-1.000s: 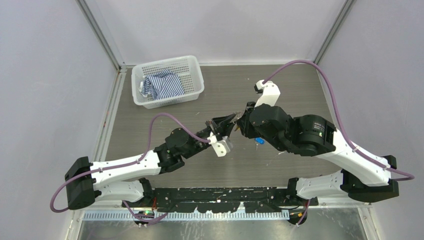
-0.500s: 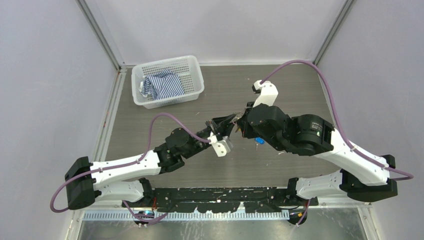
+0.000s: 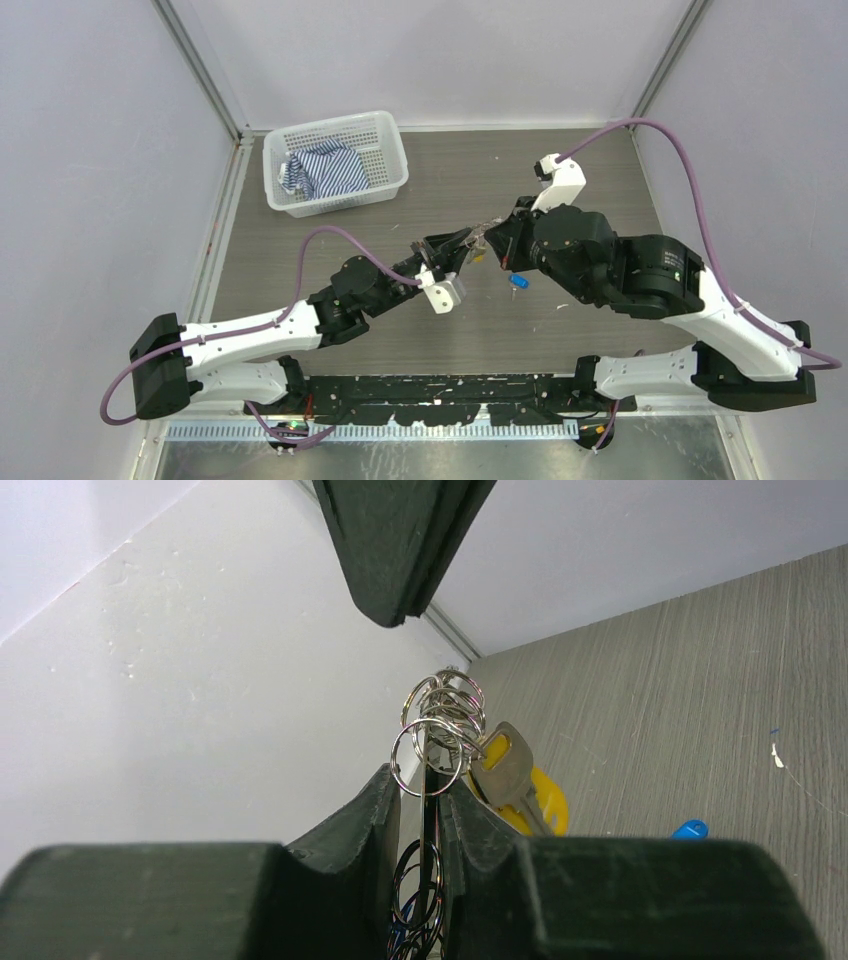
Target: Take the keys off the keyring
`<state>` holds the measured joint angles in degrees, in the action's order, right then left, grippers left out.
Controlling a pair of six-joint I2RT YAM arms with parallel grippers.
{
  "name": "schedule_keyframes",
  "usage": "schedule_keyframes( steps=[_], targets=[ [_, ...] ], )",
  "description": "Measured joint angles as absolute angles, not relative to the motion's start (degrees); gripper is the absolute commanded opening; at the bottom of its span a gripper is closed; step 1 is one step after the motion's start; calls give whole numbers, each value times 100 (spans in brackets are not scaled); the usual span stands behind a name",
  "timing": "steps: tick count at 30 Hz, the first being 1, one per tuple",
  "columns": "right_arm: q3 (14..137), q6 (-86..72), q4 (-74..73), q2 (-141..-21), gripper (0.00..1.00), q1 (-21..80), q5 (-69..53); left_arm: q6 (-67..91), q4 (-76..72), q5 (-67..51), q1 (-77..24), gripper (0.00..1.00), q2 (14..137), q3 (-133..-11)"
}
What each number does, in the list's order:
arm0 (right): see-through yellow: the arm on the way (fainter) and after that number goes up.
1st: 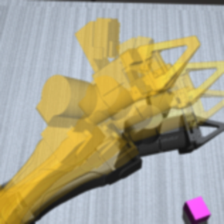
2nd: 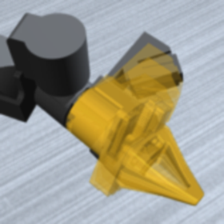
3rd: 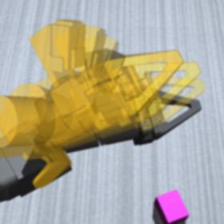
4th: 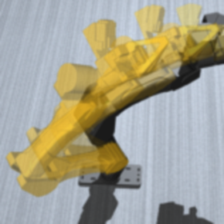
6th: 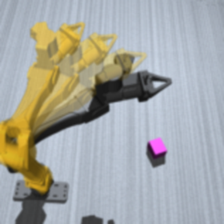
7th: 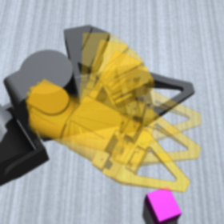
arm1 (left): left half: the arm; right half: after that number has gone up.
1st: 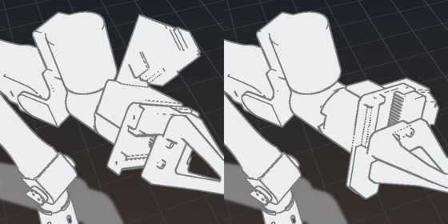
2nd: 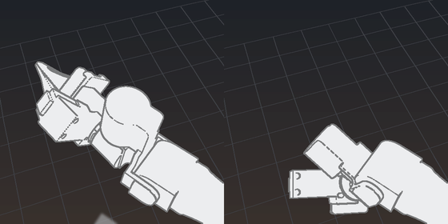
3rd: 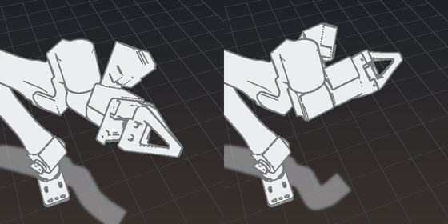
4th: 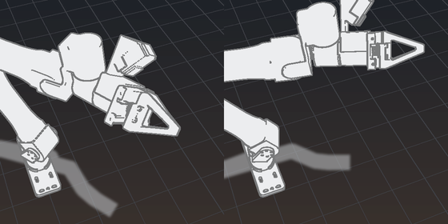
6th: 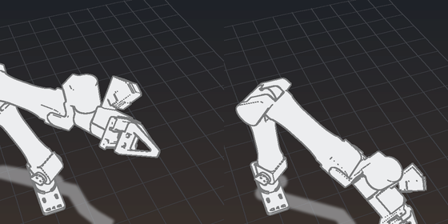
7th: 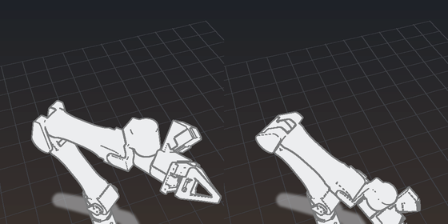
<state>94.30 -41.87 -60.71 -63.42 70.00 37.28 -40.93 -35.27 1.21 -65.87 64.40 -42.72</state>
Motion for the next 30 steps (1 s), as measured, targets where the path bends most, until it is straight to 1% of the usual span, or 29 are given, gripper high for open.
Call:
schedule_keyframes(
  steps=[3, 5, 12, 17, 20, 25, 30],
  targets=[
    [9417, -4160, -6042, -6287, 17, 7000, 3719, -4095, -3524, 121, -6587, 0, 6440, -4272],
    [9419, -4152, -6049, -6318, 23, 7000, 3691, -4095, -3518, 121, -6587, 0, 6440, -4274],
    [9461, -4239, -6252, -6796, 28, 7000, 3551, -4095, -3483, 128, -6587, 0, 6440, -4274],
    [9459, -4335, -6329, -6851, 28, 6995, 3546, -4095, -3463, 123, -6573, 0, 6440, -4278],
    [9459, -4381, -6361, -6851, 23, 6995, 3548, -4095, -3463, 123, -6573, 0, 6440, -4283],
    [9459, -4421, -6455, -6851, 23, 6995, 3607, -4095, -3459, 123, -6573, 0, 6440, -4283],
    [9459, -4456, -6504, -6851, 17, 6995, 3662, -4095, -3452, 123, -6573, 0, 6440, -4283]
  ],
)
